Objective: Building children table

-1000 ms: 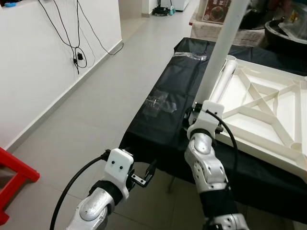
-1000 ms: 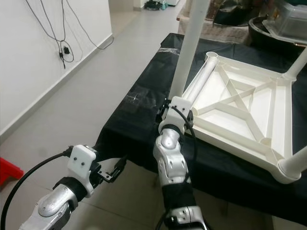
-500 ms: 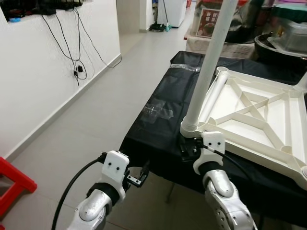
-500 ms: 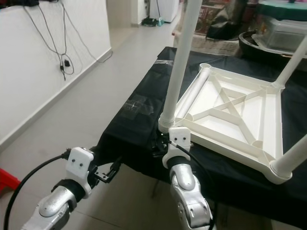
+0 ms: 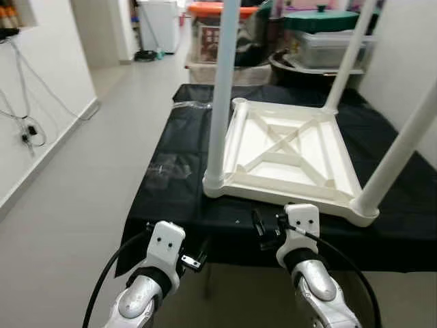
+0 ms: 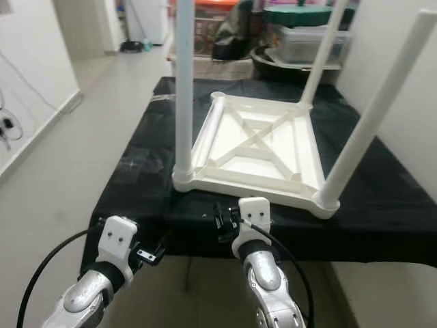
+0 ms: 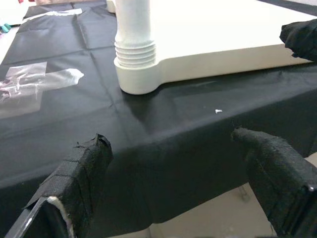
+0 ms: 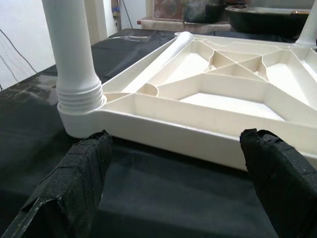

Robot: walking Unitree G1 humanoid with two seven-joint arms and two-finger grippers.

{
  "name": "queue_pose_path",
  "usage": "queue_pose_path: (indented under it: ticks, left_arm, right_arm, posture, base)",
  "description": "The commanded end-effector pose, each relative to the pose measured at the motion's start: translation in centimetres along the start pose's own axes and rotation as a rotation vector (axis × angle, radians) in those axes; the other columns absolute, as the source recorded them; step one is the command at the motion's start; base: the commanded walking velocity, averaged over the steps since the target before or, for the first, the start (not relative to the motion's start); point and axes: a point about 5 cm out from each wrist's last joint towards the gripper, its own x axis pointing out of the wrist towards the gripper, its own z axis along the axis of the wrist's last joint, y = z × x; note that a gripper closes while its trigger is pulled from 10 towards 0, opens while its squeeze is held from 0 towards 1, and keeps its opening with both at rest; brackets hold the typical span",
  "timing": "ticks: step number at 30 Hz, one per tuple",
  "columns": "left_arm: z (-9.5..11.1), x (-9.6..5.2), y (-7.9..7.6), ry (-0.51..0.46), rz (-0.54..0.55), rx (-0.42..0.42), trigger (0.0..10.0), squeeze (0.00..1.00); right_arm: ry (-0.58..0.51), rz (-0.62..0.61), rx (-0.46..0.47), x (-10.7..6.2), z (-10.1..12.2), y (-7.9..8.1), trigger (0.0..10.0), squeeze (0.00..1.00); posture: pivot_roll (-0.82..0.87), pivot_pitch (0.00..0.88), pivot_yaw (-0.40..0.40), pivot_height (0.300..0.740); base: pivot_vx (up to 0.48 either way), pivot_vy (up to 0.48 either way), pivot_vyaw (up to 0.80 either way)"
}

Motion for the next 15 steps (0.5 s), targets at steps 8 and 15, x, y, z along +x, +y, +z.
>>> queue_pose_path:
  ticks: [8,15]
  left_arm:
    - [-0.7,0.09,0.39,0.029,0.044,-0.025,10.0,0.0]
    - [-0.58,-0.03,0.46,0.005,0.044,-0.036,10.0,0.0]
  right_arm:
    - [0.03,0.016,-0.005,0.17,-0.69,0.08,10.0,0.0]
    - [0.012,0.053,0.017,0.8,-0.34,-0.05,10.0,0.0]
  posture:
    - [0.1,0.045,-0.043,0.74]
    - [0.1,0.051,-0.047,0.74]
  base:
    - [0.0,-0.272,0.0]
    - [0.0,0.0,0.0]
